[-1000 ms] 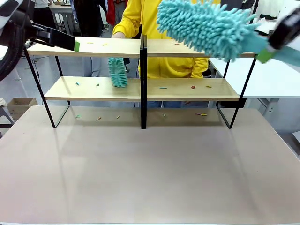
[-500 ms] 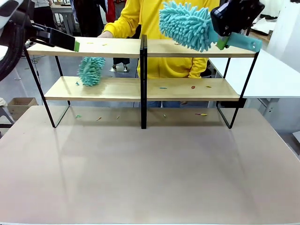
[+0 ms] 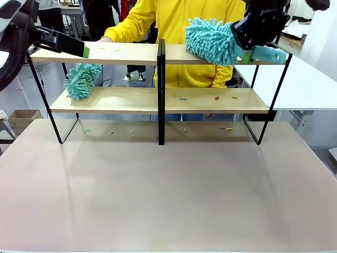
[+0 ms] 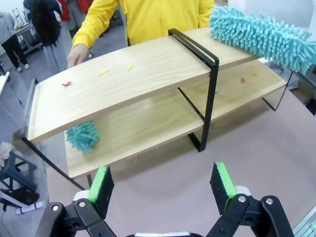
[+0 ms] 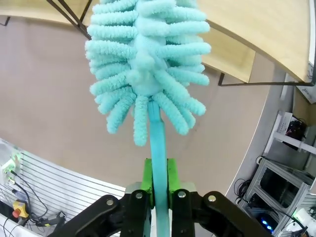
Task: Clean the shelves.
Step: Clean a randomly selected level of the Shelf with the Duster.
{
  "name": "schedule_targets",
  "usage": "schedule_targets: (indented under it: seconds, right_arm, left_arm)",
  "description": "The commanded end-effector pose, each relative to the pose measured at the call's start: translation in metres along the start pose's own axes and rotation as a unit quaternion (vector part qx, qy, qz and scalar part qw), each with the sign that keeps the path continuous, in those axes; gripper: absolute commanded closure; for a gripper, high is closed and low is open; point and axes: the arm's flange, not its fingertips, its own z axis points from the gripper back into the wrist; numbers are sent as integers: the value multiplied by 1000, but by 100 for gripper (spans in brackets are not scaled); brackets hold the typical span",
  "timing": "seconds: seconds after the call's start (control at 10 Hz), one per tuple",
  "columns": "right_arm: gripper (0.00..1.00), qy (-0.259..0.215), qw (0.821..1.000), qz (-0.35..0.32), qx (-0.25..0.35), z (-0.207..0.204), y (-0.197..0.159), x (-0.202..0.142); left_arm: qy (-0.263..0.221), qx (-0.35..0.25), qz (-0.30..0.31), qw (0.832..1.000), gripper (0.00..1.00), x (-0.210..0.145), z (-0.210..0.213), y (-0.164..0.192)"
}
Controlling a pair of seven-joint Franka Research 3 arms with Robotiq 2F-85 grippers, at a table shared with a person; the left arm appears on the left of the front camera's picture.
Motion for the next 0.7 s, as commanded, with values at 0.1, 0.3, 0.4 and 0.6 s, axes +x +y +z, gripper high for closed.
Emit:
schedule_targets:
  seconds: [0.1,0.3,0.4,0.6]
  right_arm:
    - [88,11,999,-35,-27,-7,-14,10]
    - [88,54,993,-88,-56,-15,-39,7]
    - [88,60,989,-119,-70,-17,-54,1]
    - [88,72,974,-188,-101,-13,-88,-12]
  left_arm:
    - [-1,0,1,1000,0,0,0,0]
    - [-1,0,1,1000,0,0,0,0]
    - [-1,0,1,1000,0,0,0,0]
    - [-1,0,1,1000,0,0,0,0]
